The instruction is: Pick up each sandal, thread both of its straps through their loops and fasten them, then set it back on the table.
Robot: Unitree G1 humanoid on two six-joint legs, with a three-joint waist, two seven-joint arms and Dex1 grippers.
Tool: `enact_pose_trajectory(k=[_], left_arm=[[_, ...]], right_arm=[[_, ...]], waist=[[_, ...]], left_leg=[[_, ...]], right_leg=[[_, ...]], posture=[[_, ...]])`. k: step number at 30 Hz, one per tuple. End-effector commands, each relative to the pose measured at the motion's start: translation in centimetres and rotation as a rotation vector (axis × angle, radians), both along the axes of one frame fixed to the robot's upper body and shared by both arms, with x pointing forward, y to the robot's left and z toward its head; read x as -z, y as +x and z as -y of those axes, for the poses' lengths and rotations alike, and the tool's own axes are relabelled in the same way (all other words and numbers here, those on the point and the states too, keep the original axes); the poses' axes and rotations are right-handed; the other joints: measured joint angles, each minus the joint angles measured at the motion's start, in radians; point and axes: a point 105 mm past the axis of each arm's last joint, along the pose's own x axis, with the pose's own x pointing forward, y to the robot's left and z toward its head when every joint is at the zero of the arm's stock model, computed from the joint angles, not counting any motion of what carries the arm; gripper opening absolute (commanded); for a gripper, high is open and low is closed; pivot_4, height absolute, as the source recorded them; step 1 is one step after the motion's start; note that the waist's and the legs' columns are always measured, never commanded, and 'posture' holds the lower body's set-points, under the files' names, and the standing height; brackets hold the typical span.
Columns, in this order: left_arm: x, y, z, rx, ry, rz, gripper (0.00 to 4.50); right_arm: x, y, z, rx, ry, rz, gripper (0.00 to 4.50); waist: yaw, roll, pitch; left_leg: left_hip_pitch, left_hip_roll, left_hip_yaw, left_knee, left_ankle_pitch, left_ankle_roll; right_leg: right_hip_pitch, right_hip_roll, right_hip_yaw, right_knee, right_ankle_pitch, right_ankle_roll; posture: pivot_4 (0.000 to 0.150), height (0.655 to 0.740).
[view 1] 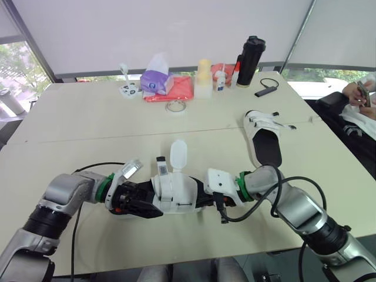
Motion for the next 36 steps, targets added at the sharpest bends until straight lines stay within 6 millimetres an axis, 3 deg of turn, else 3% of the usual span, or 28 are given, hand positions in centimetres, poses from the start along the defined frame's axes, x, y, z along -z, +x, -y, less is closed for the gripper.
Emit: enact_pose_trajectory(k=[1, 6, 14, 18, 25, 30, 36], left_arm=[[-1.1, -0.2, 0.2, 0.009, -0.044, 0.034, 4.43], [-0.7, -0.5, 0.6, 0.009, -0.043, 0.033, 4.43], [-0.4, -0.5, 0.8, -0.004, -0.040, 0.036, 4.43], [-0.4, -0.5, 0.8, -0.009, -0.039, 0.035, 4.43], [-0.4, -0.6, 0.6, -0.022, -0.030, 0.041, 4.43], [-0.8, -0.7, -1.4, -0.062, 0.027, 0.101, 4.43], [0.1, -1.0, -4.3, -0.125, 0.133, 0.148, 4.43]], right_arm=[[-0.1, 0.6, -0.4, 0.003, 0.006, 0.059, 0.00], [1.0, 0.9, -0.1, 0.010, -0.011, 0.057, 0.00], [2.1, -0.4, -0.4, -0.001, 0.028, -0.055, 0.00], [2.2, 0.0, -0.5, 0.013, 0.045, -0.043, 0.00], [4.1, 0.4, 0.5, 0.032, -0.017, -0.025, 0.00], [4.5, 0.3, 1.2, 0.028, -0.036, -0.031, 0.00], [4.3, 0.4, 1.5, 0.012, -0.049, -0.020, 0.00]], waist=[[0.000, 0.000, 0.000], [-0.001, 0.000, 0.000], [-0.002, 0.000, 0.000], [-0.003, 0.000, 0.000], [-0.006, 0.000, 0.000], [-0.006, 0.000, -0.001], [-0.002, 0.000, -0.001]], left_leg=[[0.000, 0.000, 0.000, 0.000, 0.000, 0.000], [0.000, 0.000, 0.000, 0.000, 0.000, 0.000], [0.001, 0.000, 0.000, 0.000, 0.000, 0.000], [0.001, 0.000, 0.000, 0.000, 0.000, 0.000], [0.002, 0.001, 0.000, 0.000, 0.000, 0.000], [0.003, 0.001, 0.000, 0.000, 0.000, 0.000], [0.004, 0.001, 0.000, -0.001, 0.000, 0.000]], right_leg=[[0.000, 0.000, 0.000, 0.000, 0.000, 0.000], [0.000, 0.000, 0.000, 0.000, 0.000, 0.000], [0.000, 0.000, 0.000, 0.000, 0.000, 0.000], [0.000, 0.000, 0.000, 0.000, 0.000, 0.000], [0.001, 0.001, 0.000, 0.000, 0.000, -0.001], [0.002, 0.000, 0.000, 0.000, 0.000, -0.002], [0.002, 0.000, 0.000, 0.000, -0.001, -0.003]], posture=[[0.150, 0.7400], [0.150, 0.7400], [0.150, 0.7400], [0.150, 0.7400], [0.150, 0.7400], [0.150, 0.7400], [0.150, 0.7400]])
